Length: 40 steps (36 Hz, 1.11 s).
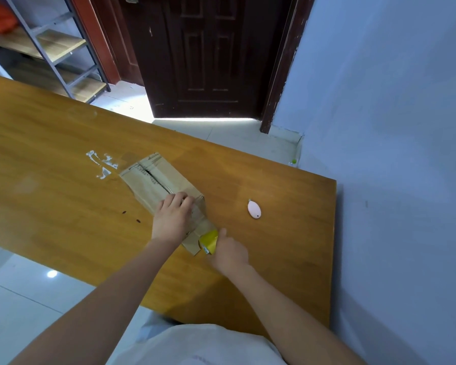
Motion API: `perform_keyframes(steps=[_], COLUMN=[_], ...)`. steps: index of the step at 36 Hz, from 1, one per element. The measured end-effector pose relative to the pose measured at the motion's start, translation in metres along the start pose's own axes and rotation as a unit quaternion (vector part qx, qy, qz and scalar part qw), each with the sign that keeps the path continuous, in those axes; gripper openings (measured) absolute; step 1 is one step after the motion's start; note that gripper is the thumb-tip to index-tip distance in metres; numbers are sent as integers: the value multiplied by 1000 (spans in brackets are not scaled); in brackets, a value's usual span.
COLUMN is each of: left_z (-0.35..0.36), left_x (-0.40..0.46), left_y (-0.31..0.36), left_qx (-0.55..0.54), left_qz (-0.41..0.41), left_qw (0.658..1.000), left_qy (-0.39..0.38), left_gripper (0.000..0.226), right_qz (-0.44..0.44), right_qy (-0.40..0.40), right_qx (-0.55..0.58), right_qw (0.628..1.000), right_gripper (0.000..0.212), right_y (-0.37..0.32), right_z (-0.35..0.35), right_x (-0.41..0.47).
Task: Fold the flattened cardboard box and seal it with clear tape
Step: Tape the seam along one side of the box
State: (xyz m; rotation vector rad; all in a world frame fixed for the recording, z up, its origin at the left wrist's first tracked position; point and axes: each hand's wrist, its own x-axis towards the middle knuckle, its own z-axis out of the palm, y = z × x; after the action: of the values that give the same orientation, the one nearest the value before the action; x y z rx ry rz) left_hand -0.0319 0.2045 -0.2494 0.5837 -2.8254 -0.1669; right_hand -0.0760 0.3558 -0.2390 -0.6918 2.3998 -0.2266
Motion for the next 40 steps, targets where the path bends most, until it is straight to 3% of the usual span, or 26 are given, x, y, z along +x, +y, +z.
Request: perform_keyframes(steps=[1,4,7,15,25,33,34,36,38,40], left_z=[0,-4,-5,2,12,11,10,10,9,7], left_x=[-2,-9,-16,-25,-31,-28,-27,-28,-29,-28], left_y=[-1,1,5,25,25,27,27,28,27,26], left_qx=[0,17,43,96,70,67,71,71,68,68], left_qz=[10,32,34,-6,-28,-75,-78,-80,-79,-78], left_qw=[1000,999,997,987,989,986,986,985,985,985], left_qy=[7,-17,-47,-127,-127,-131,-132,-138,-138,-139], left_gripper=[11,38,50,104,100,112,113,114,115,115], right_qz=[-1,-5,-11,-15,-24,-50,-52,-47,-38,5], right_qy=[-3,-14,-30,-62,-130,-203,-219,-248,-228,-120], right_qx=[3,14,14,8,41,117,118,119,171,194], right_qw=[1000,1000,999,998,990,971,967,960,958,974], right_gripper=[55,55,56,60,65,76,73,46,30,39], right_y=[0,0,1,7,8,20,23,27,36,48], right_z=[0,-2,-2,-2,-5,-7,-9,-25,-38,-49], right_x=[0,1,3,9,20,45,49,50,60,75])
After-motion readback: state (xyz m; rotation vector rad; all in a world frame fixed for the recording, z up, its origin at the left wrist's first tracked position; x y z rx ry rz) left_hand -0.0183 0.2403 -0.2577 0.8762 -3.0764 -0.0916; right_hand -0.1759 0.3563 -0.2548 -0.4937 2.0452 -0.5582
